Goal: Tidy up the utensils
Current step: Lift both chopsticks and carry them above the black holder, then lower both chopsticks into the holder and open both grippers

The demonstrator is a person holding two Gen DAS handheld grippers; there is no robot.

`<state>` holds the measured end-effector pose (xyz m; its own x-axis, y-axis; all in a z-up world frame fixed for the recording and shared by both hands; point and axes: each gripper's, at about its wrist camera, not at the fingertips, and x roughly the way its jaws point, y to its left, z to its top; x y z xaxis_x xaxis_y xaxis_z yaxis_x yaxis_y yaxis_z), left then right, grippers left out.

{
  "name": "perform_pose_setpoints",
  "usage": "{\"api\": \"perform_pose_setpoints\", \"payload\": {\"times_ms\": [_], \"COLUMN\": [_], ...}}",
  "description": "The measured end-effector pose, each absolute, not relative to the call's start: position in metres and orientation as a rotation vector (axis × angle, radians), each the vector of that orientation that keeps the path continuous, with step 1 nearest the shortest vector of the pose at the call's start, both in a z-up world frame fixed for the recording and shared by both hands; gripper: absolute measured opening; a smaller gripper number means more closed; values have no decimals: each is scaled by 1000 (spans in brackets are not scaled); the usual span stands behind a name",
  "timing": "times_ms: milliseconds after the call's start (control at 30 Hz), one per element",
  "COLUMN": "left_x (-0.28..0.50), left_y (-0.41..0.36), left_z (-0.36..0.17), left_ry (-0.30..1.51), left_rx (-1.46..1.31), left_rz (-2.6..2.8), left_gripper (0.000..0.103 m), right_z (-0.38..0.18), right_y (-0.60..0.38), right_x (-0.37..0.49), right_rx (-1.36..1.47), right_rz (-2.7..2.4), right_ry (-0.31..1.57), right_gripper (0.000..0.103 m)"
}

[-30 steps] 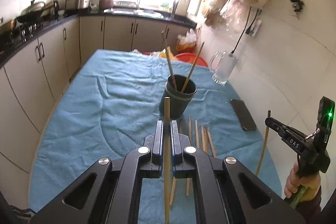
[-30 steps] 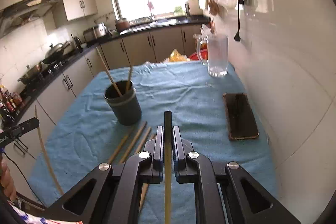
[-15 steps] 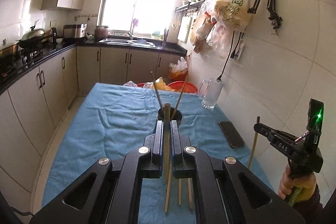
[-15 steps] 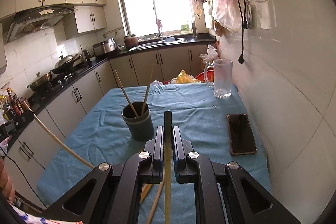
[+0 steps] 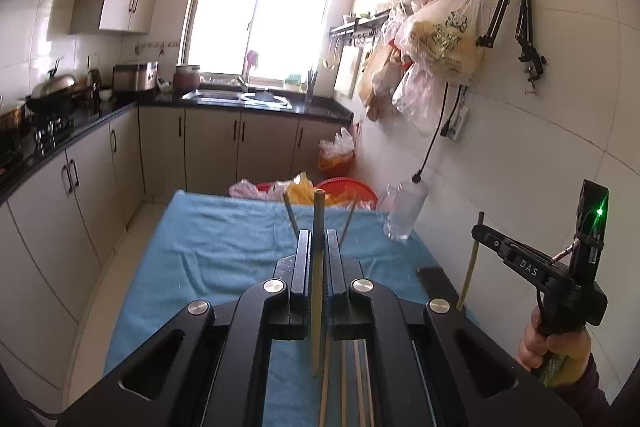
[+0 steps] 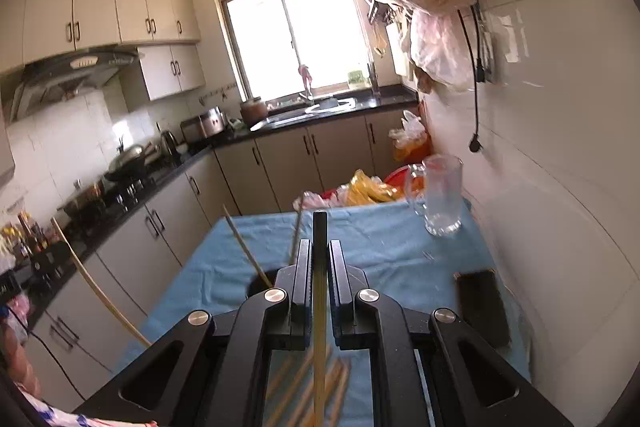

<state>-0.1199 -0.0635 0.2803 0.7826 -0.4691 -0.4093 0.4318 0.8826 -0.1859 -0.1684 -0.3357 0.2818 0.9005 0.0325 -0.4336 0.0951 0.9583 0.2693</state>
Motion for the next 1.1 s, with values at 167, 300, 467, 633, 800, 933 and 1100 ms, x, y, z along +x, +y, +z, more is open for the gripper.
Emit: {"api": "perform_pose_setpoints", "payload": {"times_ms": [167,300,467,633,800,933,1100], "left_x": [-84,-50,-11,26,51,58,58], "left_y": [-79,-96,-116,-136,-147,-146,-143], "left_z": [294,300,294,277,246,224,215], "left_ry": [446,430,452,485,561,616,642], "left_rx": [-90,-97,-109,-108,-111,-104,-107], "left_rz": [-488,-489,-488,-484,-473,-463,-454], "left_gripper": [5,5,5,5,5,5,5], "right_z": [300,308,307,293,262,230,212], "right_y": [-330,-323,-322,-325,-323,-317,-318], "right_x": [-124,-87,-45,-8,14,23,27], "right_rx": [321,336,370,393,377,345,354], "right_rz": [-8,5,-3,-38,-45,-27,-3], "right_ry": [403,364,335,334,403,480,530], "right_gripper": [7,7,7,7,7,7,8]}}
